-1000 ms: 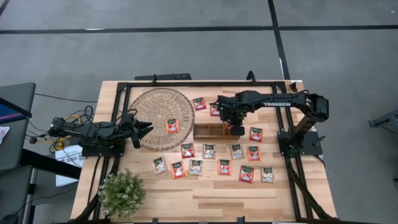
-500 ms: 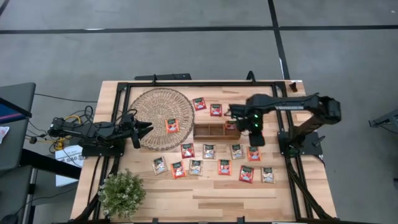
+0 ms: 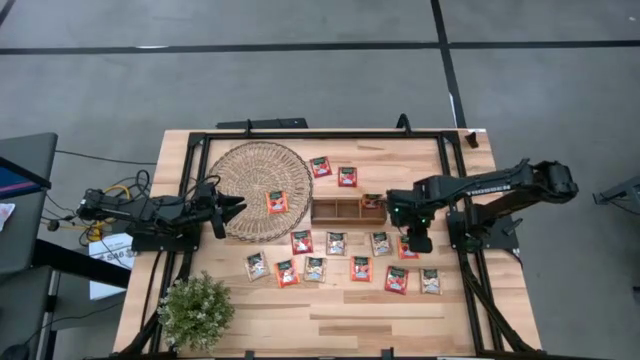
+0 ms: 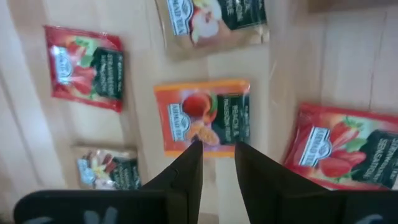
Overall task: Pick & Place Tea
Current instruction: Put the orange tea bag into the right section of the wooden organizer
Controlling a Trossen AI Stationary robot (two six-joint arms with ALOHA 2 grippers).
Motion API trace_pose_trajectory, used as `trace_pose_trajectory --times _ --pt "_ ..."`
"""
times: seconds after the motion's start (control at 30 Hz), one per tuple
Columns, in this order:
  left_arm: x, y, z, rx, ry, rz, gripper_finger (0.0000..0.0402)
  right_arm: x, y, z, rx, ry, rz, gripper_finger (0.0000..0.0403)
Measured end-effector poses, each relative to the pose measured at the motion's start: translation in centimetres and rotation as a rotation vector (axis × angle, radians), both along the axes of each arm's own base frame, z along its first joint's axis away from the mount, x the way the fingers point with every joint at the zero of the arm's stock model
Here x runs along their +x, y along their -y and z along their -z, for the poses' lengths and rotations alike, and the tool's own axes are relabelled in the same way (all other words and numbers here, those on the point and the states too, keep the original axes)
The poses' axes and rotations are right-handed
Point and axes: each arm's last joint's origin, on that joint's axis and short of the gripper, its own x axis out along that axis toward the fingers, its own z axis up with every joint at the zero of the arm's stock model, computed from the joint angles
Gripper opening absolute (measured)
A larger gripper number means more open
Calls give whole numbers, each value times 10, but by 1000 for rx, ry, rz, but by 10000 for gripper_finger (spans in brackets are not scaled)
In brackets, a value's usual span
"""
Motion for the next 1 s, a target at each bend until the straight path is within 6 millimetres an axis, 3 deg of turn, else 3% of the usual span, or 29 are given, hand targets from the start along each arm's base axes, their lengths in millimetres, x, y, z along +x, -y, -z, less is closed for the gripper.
trace_pose_trajectory --times 0.37,0.63,0.83,1.0 --pt "0 0 0 0 0 3 133 10 -1 20 -85 -97 23 86" --pt "1 2 0 -9 -2 76 133 8 -2 14 -121 -64 64 86" --pt "1 2 0 -10 -2 77 133 10 -18 12 -90 38 183 86" --pt "1 2 0 -9 -3 77 133 -7 -31 21 -164 7 216 86"
